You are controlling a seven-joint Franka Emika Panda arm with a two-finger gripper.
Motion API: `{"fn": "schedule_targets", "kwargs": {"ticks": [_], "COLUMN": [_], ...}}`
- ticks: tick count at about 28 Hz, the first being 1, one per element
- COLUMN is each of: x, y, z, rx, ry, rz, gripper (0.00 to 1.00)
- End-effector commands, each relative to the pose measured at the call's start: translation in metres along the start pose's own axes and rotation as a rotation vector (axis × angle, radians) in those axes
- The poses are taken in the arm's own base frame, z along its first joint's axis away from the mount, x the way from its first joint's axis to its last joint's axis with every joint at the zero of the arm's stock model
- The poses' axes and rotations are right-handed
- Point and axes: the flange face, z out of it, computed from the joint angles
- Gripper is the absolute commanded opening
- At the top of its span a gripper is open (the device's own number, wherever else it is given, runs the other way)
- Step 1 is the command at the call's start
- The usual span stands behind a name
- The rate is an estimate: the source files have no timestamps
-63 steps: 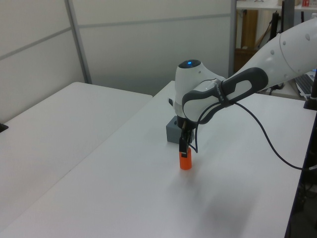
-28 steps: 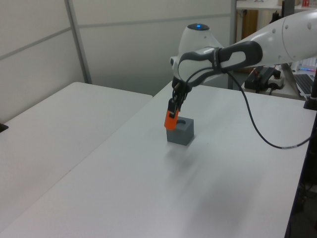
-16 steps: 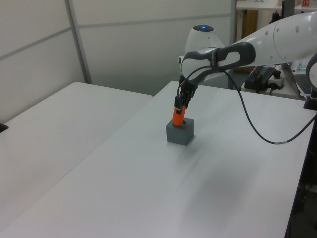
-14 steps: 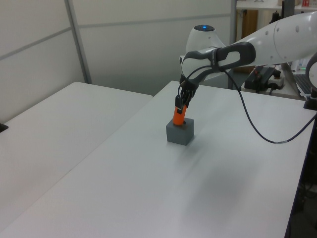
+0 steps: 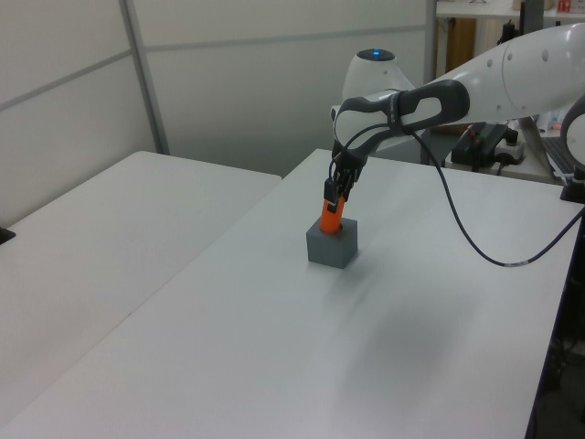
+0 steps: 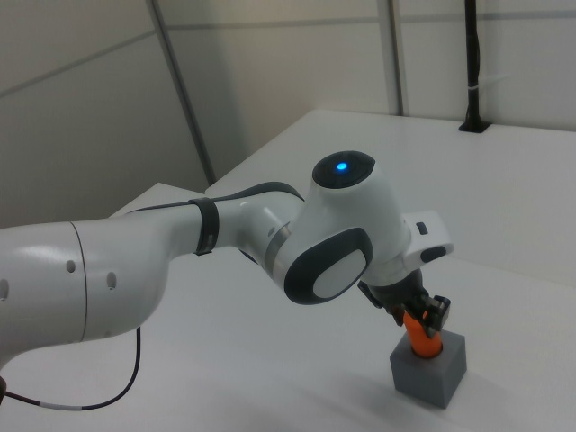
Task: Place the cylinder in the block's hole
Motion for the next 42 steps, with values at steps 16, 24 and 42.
{"fn": "schedule_targets", "kwargs": {"ticks": [16, 24, 42], "x": [0.004, 0.007, 0.001], "y": [0.000, -0.014, -0.019], "z": [-0.010, -0.067, -0.122], "rx": [-0.017, 0.026, -0.005], "ry": [0.013, -0.128, -0.236], "rz": [-0.026, -0.059, -0.082], "gripper": [1.00, 1.00, 1.00]}}
